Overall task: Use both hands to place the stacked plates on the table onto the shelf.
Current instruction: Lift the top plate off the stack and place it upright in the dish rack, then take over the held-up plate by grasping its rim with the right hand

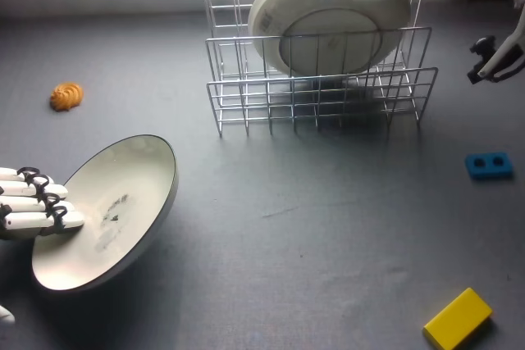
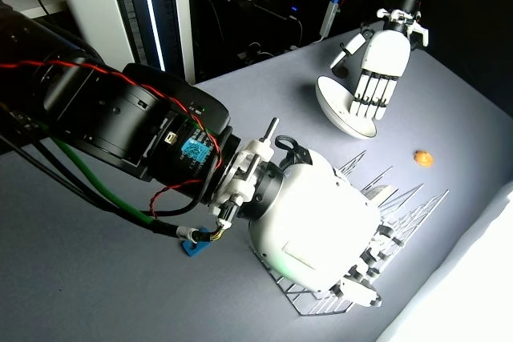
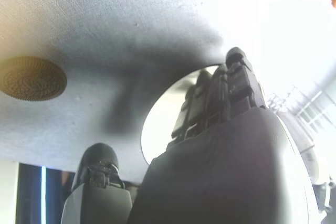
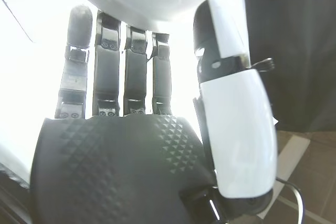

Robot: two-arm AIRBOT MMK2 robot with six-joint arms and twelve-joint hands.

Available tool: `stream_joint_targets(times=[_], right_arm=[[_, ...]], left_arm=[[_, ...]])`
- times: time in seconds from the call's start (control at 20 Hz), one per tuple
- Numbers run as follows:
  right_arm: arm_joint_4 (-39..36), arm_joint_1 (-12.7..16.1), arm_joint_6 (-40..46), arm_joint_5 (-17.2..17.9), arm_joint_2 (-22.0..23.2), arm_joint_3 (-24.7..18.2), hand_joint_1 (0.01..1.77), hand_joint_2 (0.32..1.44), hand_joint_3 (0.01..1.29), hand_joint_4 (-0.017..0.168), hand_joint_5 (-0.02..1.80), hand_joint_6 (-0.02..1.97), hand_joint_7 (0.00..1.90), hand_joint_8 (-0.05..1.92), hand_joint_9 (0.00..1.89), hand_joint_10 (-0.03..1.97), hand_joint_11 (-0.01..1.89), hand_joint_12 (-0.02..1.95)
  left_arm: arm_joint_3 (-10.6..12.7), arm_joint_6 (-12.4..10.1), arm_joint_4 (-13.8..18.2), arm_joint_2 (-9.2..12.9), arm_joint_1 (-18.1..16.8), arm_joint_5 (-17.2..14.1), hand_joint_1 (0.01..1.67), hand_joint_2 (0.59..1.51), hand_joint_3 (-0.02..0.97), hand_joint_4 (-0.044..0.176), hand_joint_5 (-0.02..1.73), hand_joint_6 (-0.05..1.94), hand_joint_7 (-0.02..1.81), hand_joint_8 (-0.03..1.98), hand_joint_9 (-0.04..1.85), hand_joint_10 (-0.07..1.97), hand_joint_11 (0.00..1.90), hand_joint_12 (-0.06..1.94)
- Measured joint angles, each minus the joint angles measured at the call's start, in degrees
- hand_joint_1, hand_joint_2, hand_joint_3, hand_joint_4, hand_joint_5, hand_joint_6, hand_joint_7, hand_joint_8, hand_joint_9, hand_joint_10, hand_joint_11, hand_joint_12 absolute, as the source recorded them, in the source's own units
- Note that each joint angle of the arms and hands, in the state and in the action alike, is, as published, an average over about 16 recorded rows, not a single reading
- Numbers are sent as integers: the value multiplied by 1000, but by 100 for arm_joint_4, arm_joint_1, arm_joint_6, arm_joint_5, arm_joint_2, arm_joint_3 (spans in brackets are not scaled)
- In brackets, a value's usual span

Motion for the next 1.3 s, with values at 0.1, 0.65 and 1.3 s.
stream_joint_targets(times=[0.1, 0.65, 1.3], right_arm=[[-192, 93, -64, 56, 60, -139, 953, 1140, 12, -3, 571, 54, 655, 15, 593, 55, 123, 1172], [-1209, 190, -2250, 703, 329, -1703, 965, 967, 13, -1, 125, 42, 135, 15, 121, 17, 13, 272], [-1357, -979, -5448, 1110, -818, -2462, 1147, 831, 13, 4, 32, 43, 21, 14, 22, 15, 20, 195]], left_arm=[[-6, 0, 3, 3, -8, 8, 18, 1114, 18, -10, -3, -37, 29, -5, -17, -48, 21, 10], [-33, 0, 14, 18, -27, 45, 17, 1116, 18, -10, -2, -37, 27, -3, -16, -48, 21, 9], [-34, 0, 0, 19, 13, 43, 17, 1113, 17, -10, -2, -37, 18, -1, -16, -48, 21, 8]])
